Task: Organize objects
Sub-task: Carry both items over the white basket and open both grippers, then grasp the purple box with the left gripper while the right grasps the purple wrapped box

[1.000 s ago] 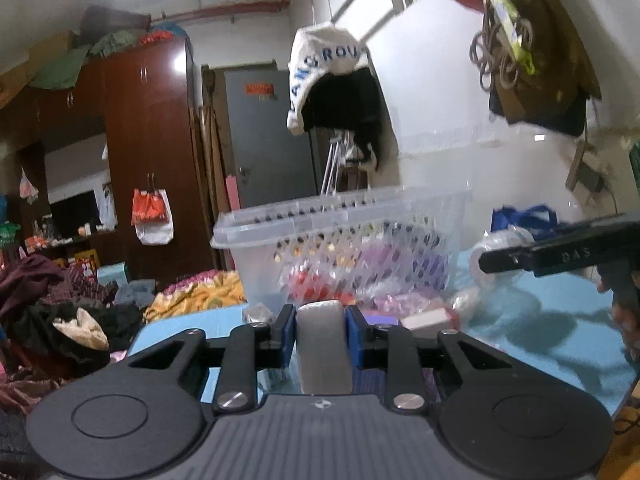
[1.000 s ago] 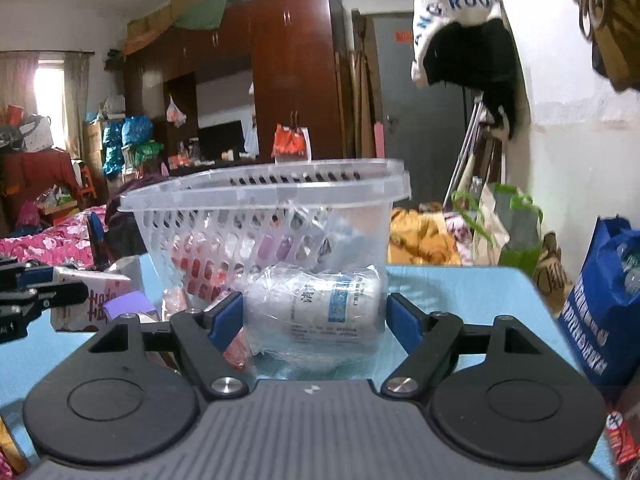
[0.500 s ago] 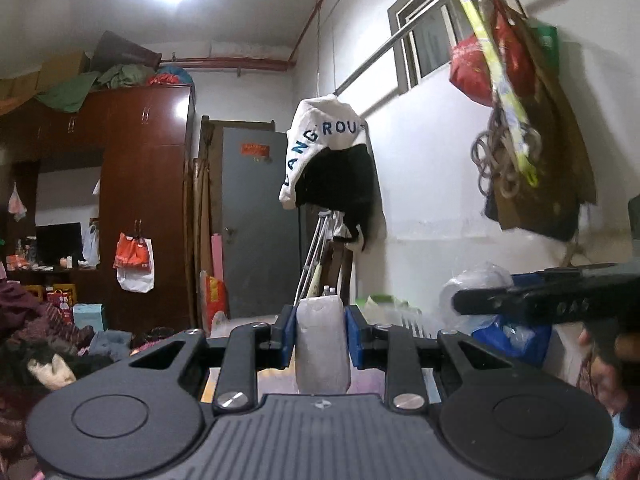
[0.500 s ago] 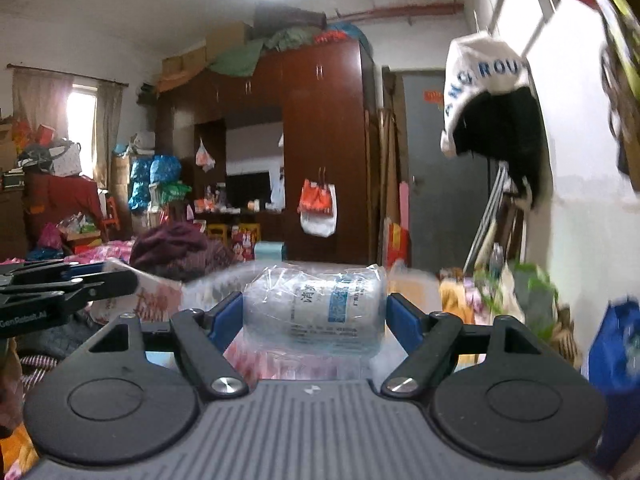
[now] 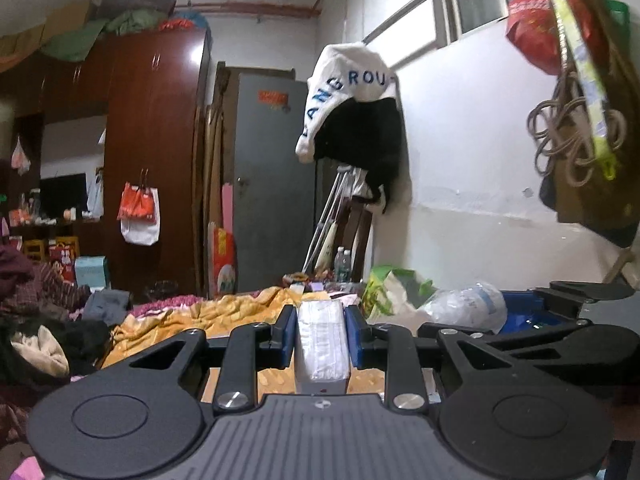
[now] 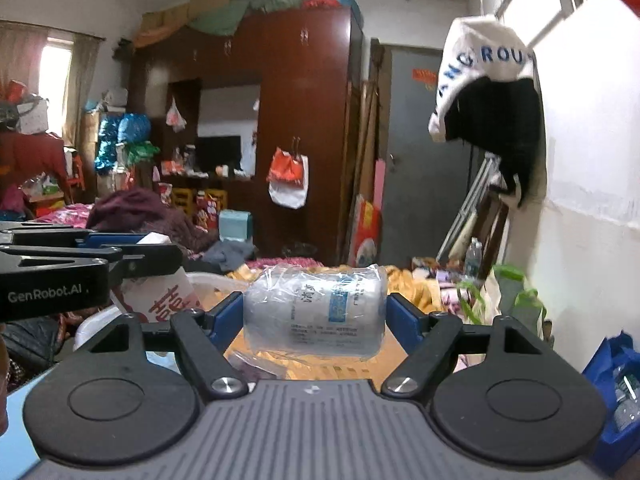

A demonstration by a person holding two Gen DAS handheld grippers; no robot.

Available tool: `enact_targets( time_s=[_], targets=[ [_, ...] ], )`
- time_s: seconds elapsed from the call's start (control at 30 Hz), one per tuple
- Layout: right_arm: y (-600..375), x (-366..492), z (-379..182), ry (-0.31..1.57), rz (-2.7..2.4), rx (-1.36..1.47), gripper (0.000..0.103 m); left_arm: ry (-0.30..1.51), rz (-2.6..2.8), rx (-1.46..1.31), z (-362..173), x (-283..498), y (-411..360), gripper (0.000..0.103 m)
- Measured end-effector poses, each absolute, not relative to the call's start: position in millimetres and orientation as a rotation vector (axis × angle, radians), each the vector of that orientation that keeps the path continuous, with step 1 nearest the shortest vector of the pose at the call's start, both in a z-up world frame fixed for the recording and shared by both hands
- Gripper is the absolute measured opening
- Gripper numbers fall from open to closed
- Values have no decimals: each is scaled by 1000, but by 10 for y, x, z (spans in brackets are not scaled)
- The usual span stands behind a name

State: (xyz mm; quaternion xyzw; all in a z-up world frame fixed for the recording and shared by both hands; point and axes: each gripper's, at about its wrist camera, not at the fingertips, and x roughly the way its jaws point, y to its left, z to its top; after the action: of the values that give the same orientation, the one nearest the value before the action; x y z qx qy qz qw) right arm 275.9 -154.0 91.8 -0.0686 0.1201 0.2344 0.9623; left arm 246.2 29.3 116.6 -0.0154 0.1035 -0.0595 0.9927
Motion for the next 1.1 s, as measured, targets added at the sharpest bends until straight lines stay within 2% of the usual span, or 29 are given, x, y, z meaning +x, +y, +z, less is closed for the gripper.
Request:
enact_targets(
  time_s=[0.03,0.07,0.13,0.17,0.2,0.3,0.47,0.83,1.1],
  targets=[
    [-1552,2802,887,244,473,-135,79,208,-108,-19,1129,2502,291,33],
    [-1561,2800,869,239,472,-136,79,210,-77,14,1089,2530,265,50],
    [-1565,2829,815,252,461,-135,85,211,15,97,988,2570,203,75],
    [-1559,2839,788,280,463,-138,98,199,40,126,948,2547,185,76],
    [-1594,2826,760,283,463,-124,102,198,51,139,921,2506,181,76],
    [-1740,2640,751,251,505,-63,103,185,20,112,920,2253,211,77],
    [-1953,2225,648,243,557,-14,103,164,24,138,915,1770,167,84],
    [-2054,1670,285,253,644,2,103,196,13,117,810,1557,153,84],
    [-1925,1355,-121,354,701,-23,103,250,-11,74,547,1347,268,84]
  ],
)
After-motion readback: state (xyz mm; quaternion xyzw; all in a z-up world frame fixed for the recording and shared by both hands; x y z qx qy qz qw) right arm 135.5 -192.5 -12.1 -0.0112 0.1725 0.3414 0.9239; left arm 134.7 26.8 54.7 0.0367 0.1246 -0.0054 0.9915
